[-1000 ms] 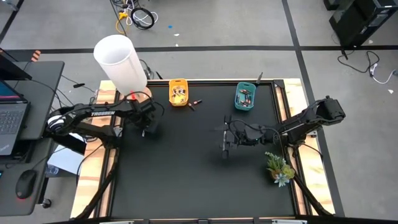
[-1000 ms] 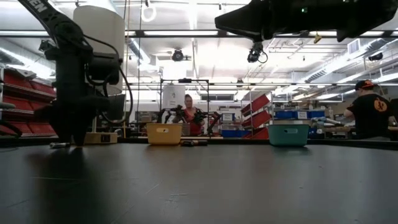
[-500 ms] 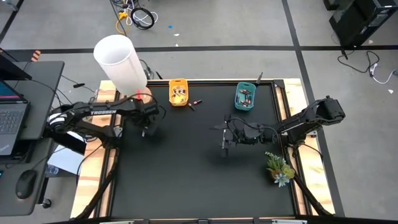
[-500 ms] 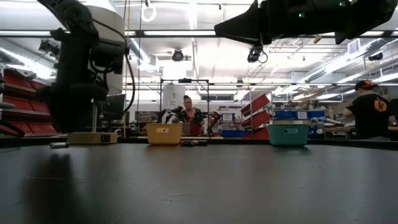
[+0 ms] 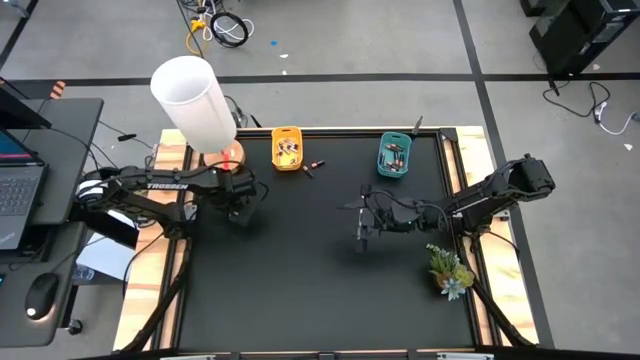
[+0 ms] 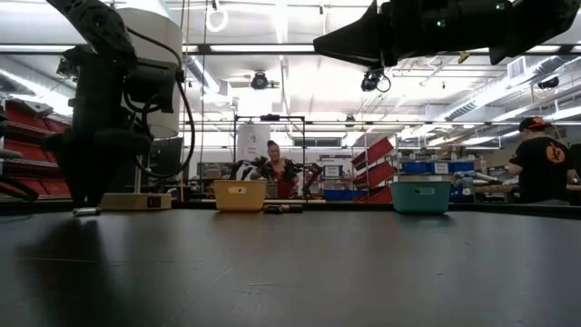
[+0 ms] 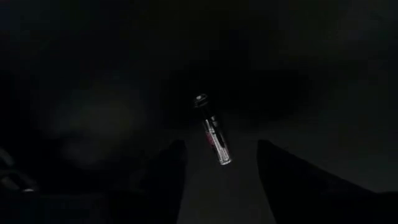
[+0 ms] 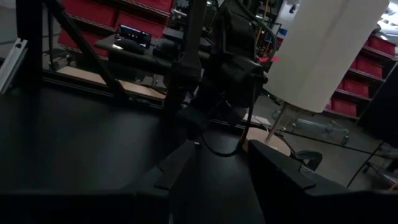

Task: Sort batteries
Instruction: Put the silver battery into the yellow bin

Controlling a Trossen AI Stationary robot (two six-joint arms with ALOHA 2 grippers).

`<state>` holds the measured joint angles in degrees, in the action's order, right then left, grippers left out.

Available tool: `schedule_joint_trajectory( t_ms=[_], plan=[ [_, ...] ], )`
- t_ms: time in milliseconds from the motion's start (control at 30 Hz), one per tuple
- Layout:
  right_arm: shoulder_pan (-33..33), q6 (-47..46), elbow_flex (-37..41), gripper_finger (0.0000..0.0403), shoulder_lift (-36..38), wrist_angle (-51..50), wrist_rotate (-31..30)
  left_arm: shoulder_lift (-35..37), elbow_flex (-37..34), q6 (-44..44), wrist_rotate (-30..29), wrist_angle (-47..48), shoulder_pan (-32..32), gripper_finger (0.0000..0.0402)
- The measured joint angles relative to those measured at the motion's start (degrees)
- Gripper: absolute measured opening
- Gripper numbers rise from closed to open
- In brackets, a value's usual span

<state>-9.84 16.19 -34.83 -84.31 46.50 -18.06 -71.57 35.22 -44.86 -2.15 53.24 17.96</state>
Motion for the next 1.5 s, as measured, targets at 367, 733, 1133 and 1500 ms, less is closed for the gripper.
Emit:
schedule_joint_trajectory(
  t_ms=[367,733,1133,1500],
  plan=[
    [0.02,-1.60,0.00,0.0158,0.00,0.57,2.80,0.55,-7.61,-1.81,3.97,-11.07,0.02,0.0145],
    [0.34,-1.66,0.00,0.0158,0.00,0.96,2.92,0.16,-7.34,-0.38,-2.11,-9.55,-3.10,0.0042],
    [0.81,-2.34,0.00,0.0158,0.00,-0.39,2.77,-0.17,-6.38,-0.75,-8.55,-9.13,-8.68,0.0002],
    [3.35,-5.79,-0.02,0.0158,-0.02,-3.07,2.60,-0.22,1.09,6.47,-11.77,-13.83,-10.59,0.0001]
  ],
)
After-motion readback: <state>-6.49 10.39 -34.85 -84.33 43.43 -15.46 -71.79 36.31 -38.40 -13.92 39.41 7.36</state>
